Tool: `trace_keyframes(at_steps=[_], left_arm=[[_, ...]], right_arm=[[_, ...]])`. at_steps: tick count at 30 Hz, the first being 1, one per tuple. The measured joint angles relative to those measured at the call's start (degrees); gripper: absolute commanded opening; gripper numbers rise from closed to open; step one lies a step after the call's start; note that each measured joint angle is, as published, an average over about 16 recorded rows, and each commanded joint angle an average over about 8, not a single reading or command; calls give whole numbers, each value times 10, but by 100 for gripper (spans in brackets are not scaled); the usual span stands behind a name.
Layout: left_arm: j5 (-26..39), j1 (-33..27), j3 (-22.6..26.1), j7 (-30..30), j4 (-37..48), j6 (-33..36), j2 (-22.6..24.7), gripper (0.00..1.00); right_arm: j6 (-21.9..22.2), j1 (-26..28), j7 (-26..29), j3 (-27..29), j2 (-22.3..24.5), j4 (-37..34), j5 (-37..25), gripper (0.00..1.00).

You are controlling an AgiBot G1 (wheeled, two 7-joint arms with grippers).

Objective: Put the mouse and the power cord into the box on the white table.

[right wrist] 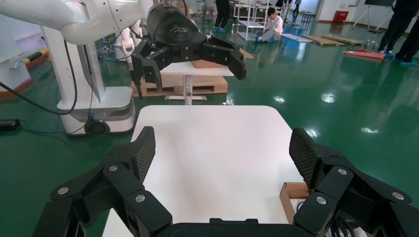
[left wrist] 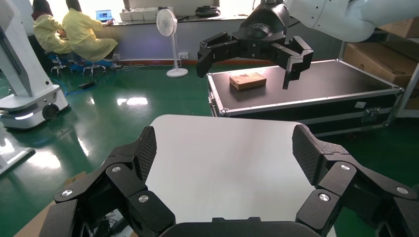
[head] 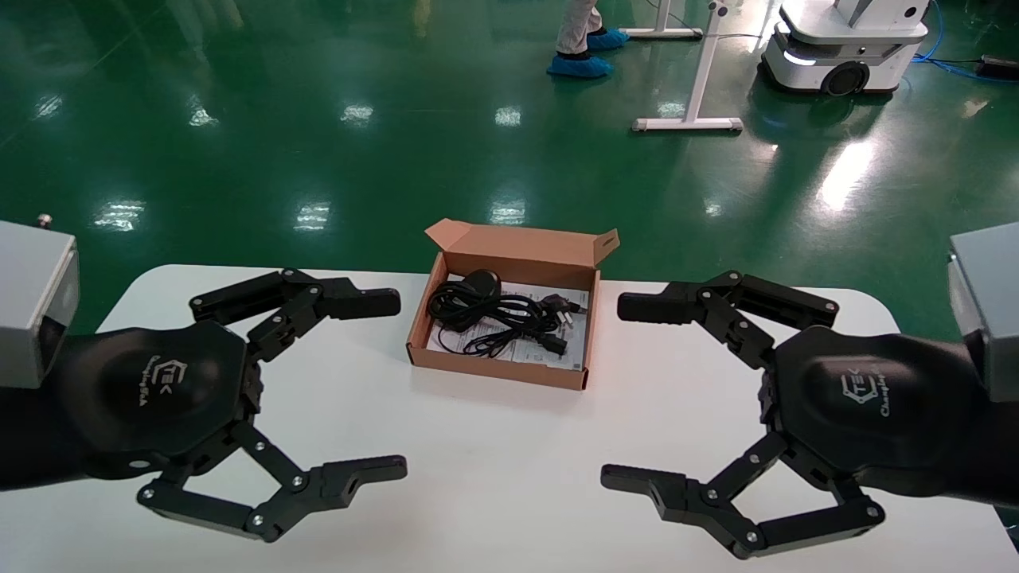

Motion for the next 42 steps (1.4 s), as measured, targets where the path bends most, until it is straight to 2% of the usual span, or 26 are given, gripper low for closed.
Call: trace_keyframes(at_steps=[42], left_arm=[[1, -1, 0, 1, 1, 0, 1, 100]], right_arm=[[0, 1, -1, -1, 0, -1, -1, 100]])
